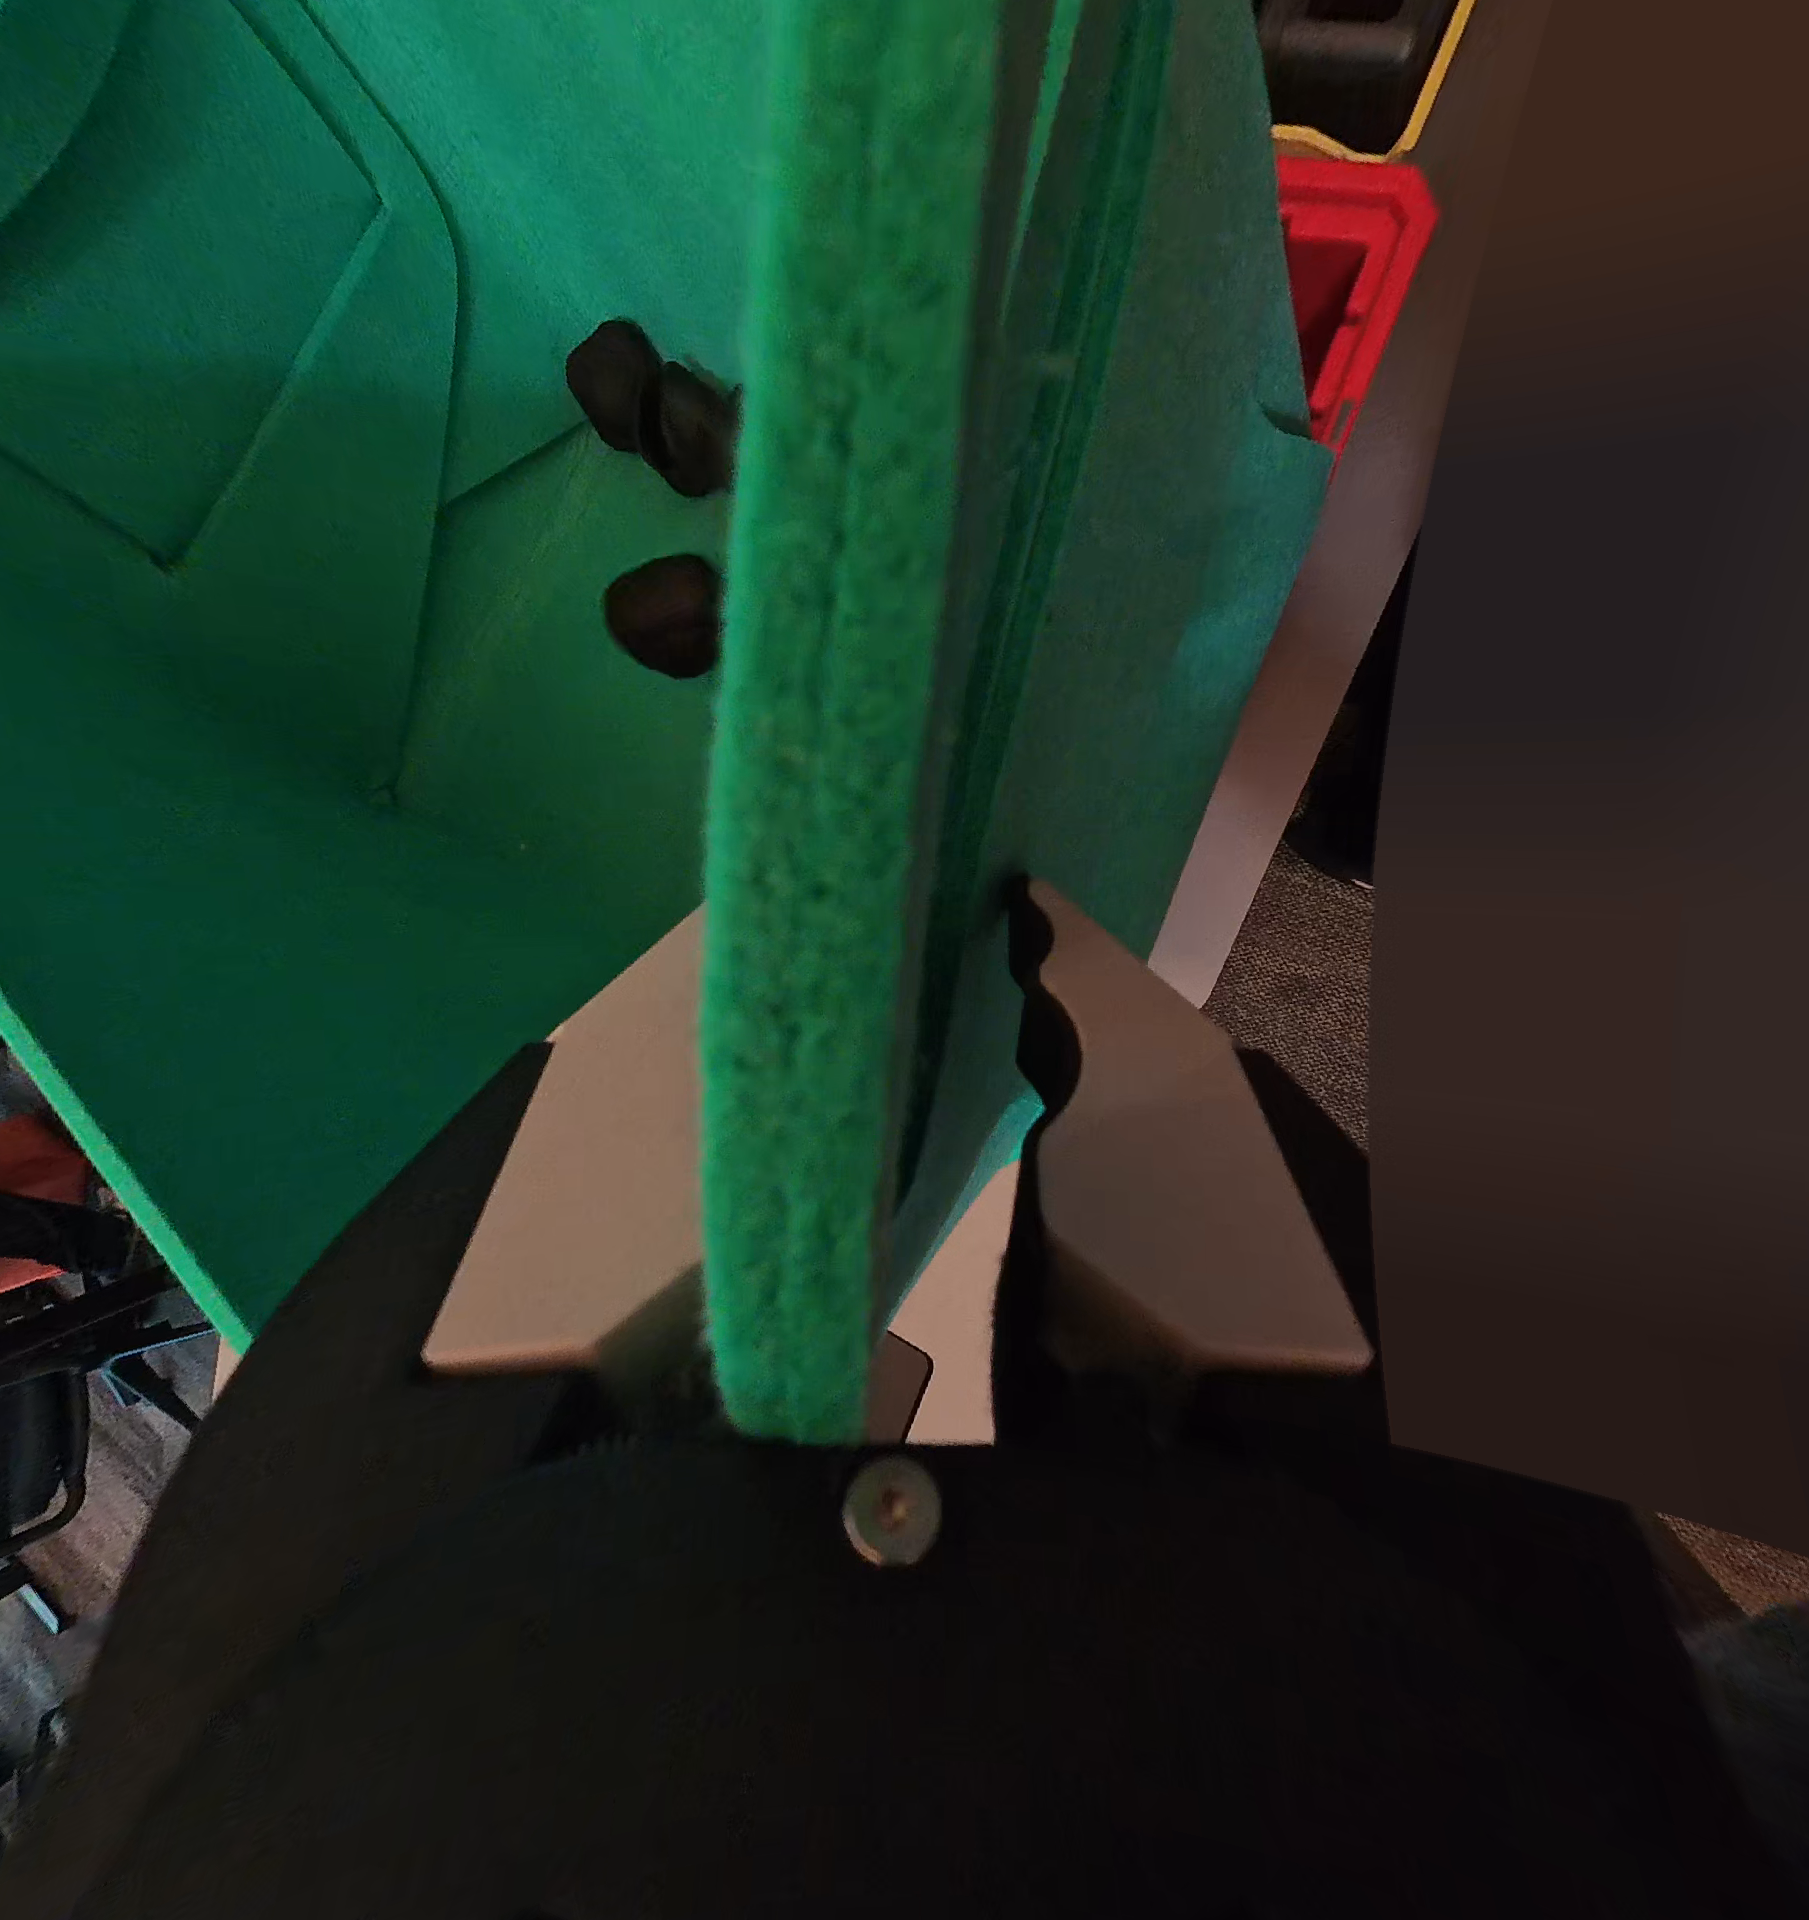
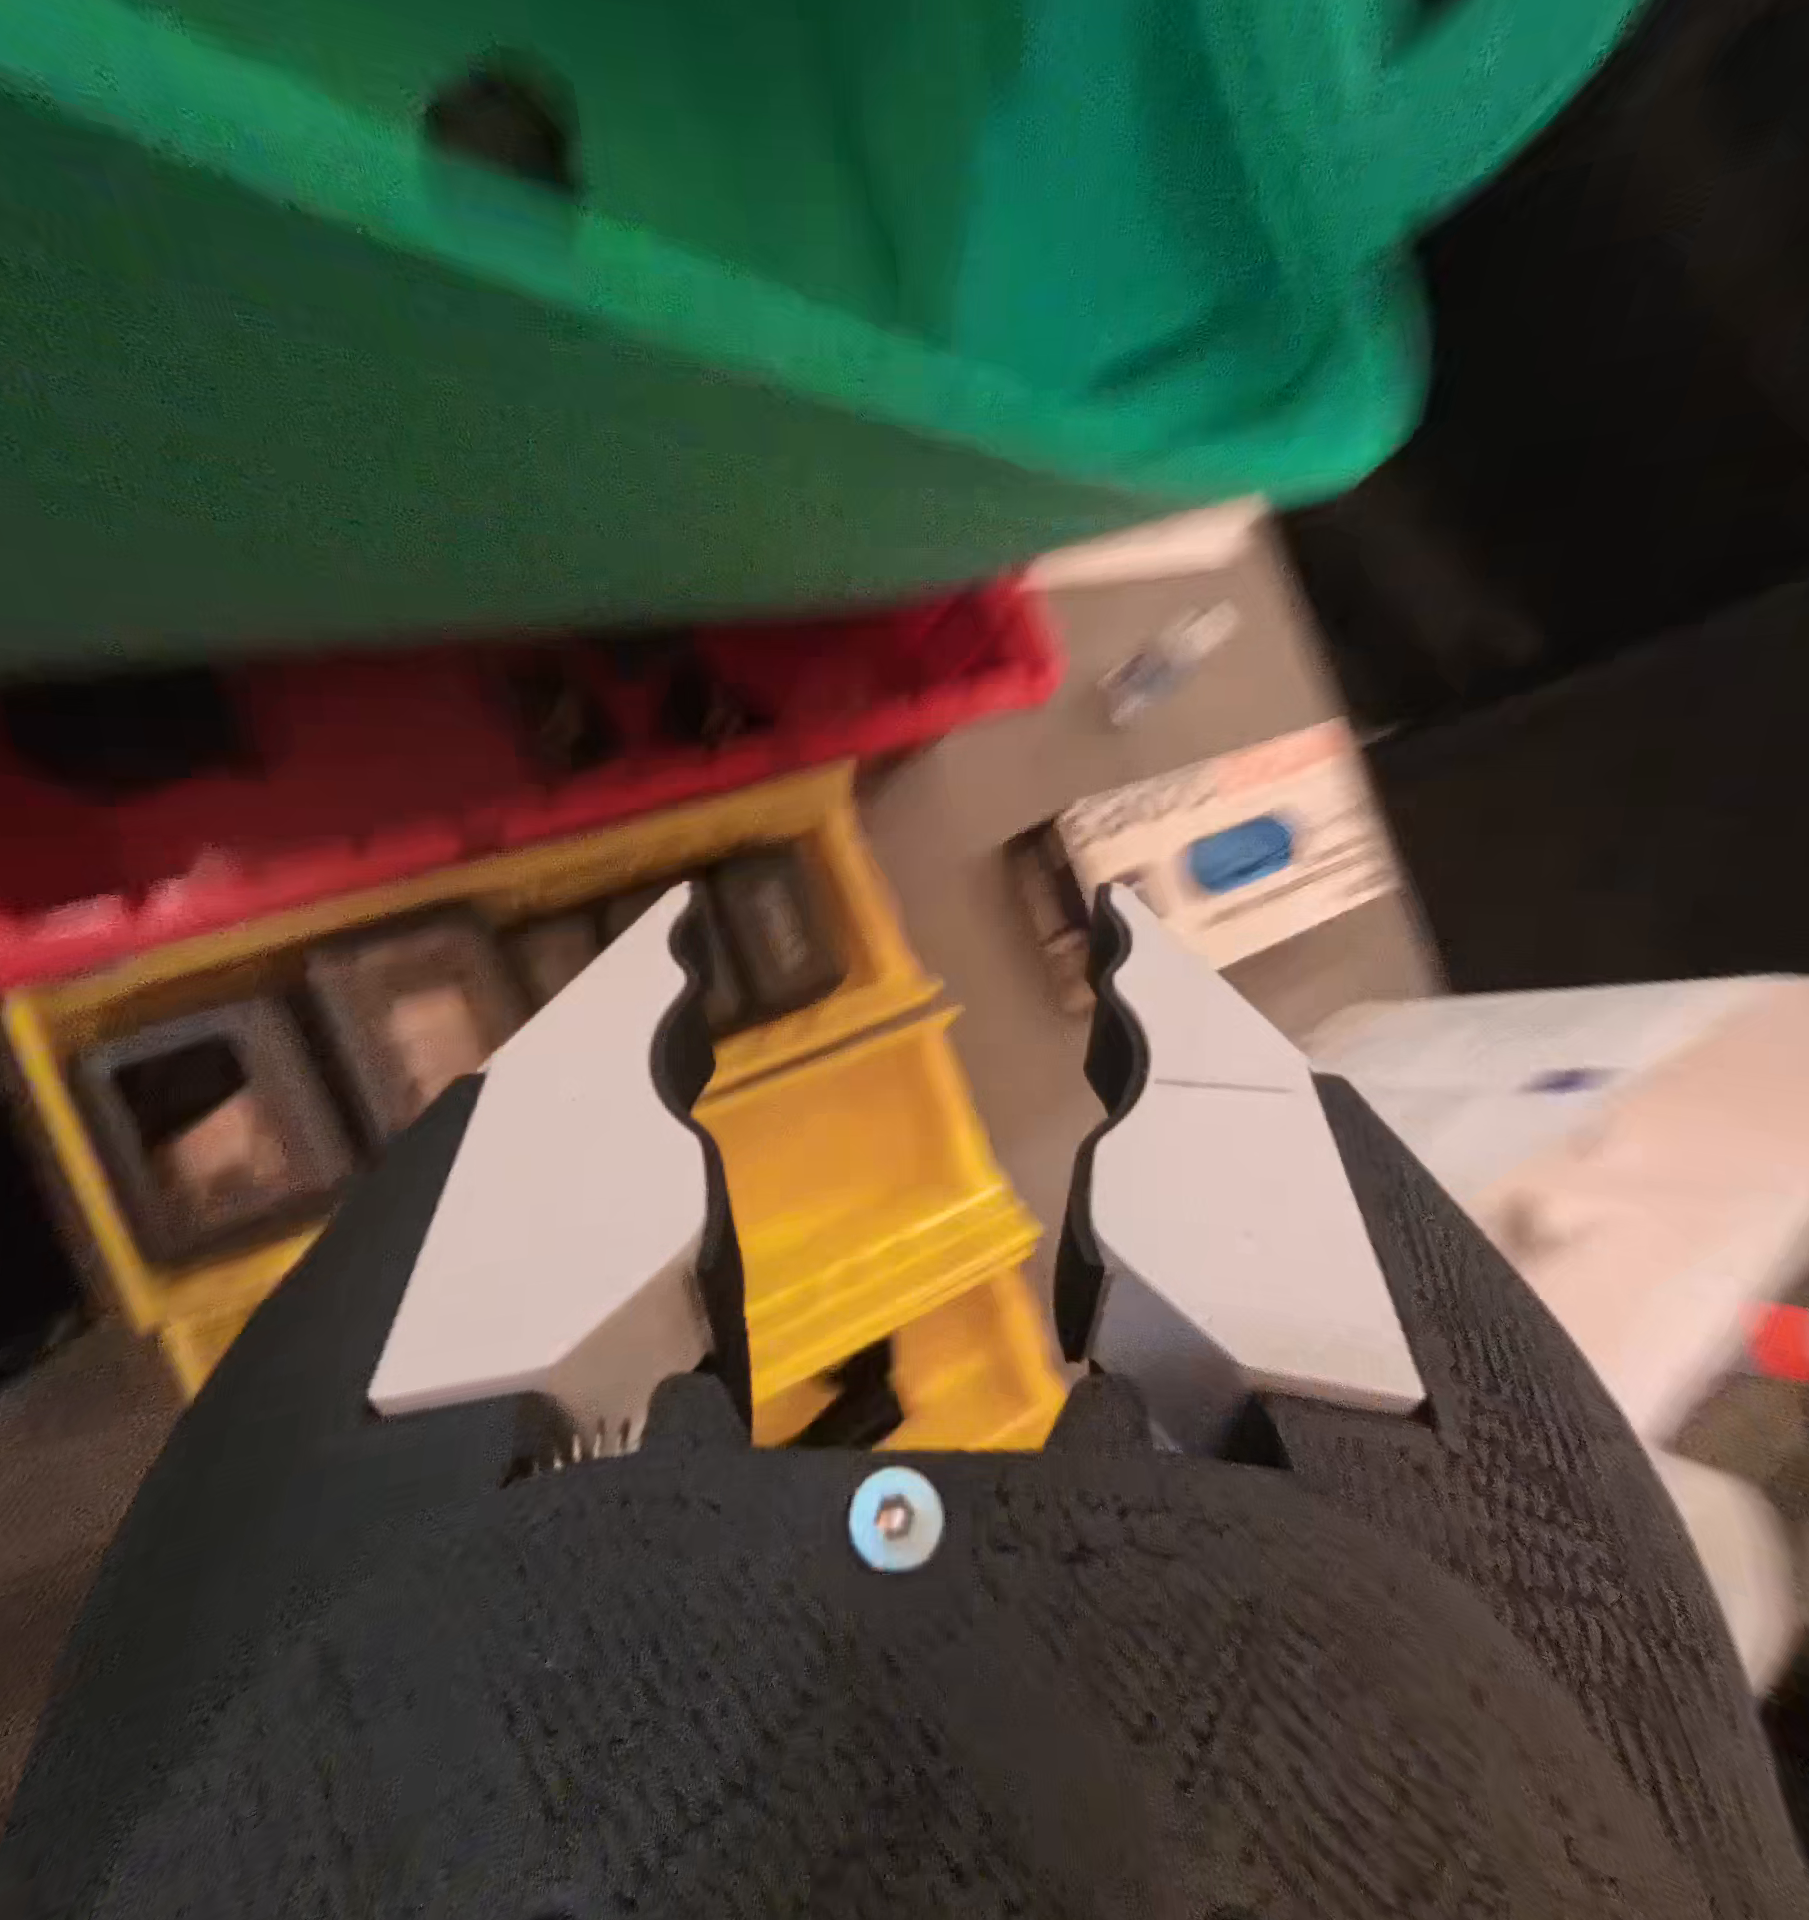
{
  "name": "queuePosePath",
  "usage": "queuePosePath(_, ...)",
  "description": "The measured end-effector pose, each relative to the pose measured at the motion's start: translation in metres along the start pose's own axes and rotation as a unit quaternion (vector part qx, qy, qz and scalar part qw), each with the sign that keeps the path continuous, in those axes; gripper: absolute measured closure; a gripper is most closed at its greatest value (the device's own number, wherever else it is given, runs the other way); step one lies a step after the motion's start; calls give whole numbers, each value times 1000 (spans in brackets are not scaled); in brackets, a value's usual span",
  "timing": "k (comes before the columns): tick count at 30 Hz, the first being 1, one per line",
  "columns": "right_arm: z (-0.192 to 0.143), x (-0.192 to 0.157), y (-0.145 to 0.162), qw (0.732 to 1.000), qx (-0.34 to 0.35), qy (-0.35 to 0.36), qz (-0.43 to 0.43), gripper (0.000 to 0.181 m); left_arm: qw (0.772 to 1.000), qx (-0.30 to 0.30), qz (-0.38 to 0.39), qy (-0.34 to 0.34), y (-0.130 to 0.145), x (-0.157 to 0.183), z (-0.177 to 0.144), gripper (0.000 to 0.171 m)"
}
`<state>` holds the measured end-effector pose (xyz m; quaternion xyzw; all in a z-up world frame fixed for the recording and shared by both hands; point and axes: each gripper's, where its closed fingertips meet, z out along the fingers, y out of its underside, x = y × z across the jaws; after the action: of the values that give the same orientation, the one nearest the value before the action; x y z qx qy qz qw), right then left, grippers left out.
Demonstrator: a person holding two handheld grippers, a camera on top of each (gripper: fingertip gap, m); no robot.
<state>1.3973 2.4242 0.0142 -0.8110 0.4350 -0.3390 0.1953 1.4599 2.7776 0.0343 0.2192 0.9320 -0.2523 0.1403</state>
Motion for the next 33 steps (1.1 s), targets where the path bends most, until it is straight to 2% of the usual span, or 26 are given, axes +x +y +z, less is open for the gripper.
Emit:
queuePosePath(2, 36, -35, 83, 989, -106, -98, 13, 103, 1000, -1, 4, 1, 1, -1, 1, 129)
queuePosePath(4, 54, -69, 166, 955, -241, -171, 6, 99, 1000, 0, 5, 4, -1, 0, 2, 129)
queuePosePath(6, 65, -96, 212, 931, -294, -216, -28, 103, 1000, 1, 4, 9, -1, 0, 3, 129)
queuePosePath(8, 73, -113, 233, 913, -325, -243, -46, 106, 1000, 0, 4, 10, -1, 0, 4, 129)
queuePosePath(11, 85, -121, 241, 895, -353, -257, -89, 112, 1000, -1, 4, 11, 0, -1, 6, 129)
queuePosePath(16, 86, -124, 272, 833, -455, -283, -139, 117, 1000, -2, 5, 11, 1, -2, 4, 129)
queuePosePath(19, 90, -128, 276, 827, -463, -288, -137, 128, 1000, -2, 5, 10, -1, -2, 3, 129)
queuePosePath(22, 79, -108, 255, 852, -447, -243, -122, 134, 1000, -3, 4, 8, -1, -1, 1, 129)
queuePosePath(25, 52, -61, 202, 909, -386, -145, -55, 133, 1000, -3, 0, 7, 0, 0, -1, 129)
queuePosePath(27, 27, -23, 146, 950, -303, -65, -24, 133, 1000, -2, -2, 6, 2, -1, -1, 129)
queuePosePath(29, 4, 5, 73, 983, -183, -2, -13, 132, 1000, -3, -4, 6, 2, -1, -2, 129)
queuePosePath(31, -18, 14, -9, 999, -42, 29, -18, 132, 1000, -3, -5, 6, 1, -1, -2, 129)
queuePosePath(33, -33, -2, -82, 996, 78, 7, -40, 130, 1000, -4, -6, 5, 1, -5, 0, 129)
